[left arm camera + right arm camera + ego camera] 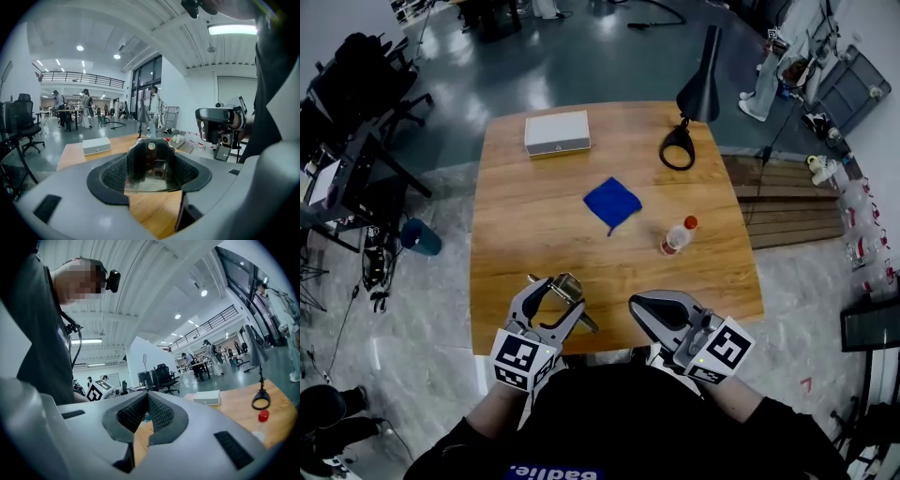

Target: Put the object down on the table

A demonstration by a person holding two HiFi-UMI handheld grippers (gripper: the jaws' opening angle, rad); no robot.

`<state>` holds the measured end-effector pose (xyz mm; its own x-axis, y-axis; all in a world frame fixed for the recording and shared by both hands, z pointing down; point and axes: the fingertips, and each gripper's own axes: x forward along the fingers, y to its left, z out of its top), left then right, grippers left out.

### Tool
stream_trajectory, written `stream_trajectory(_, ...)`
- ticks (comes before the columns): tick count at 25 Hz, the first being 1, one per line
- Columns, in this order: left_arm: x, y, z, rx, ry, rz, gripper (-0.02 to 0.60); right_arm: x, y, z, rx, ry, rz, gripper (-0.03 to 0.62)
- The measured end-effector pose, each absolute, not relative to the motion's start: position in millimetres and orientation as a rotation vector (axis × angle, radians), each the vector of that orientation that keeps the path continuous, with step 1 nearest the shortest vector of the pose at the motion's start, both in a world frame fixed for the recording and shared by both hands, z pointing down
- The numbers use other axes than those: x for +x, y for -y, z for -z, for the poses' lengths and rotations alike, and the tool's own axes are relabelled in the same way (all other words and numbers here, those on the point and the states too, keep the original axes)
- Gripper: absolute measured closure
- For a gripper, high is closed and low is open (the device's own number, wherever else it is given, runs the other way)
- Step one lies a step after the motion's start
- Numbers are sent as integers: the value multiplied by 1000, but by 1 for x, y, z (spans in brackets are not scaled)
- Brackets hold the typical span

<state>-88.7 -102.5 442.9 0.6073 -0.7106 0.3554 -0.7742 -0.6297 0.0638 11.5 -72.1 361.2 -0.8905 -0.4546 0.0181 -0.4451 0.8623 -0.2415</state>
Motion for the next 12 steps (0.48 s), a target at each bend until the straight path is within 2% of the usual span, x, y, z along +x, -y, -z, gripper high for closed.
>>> stream_trajectory(6, -76, 104, -448, 2625, 1202, -489, 287, 12, 76, -363, -696, -2999, 388, 589)
stream_trajectory(12, -70, 115, -488, 2568, 1157, -630, 287, 18, 77, -371, -713, -3010, 416, 589)
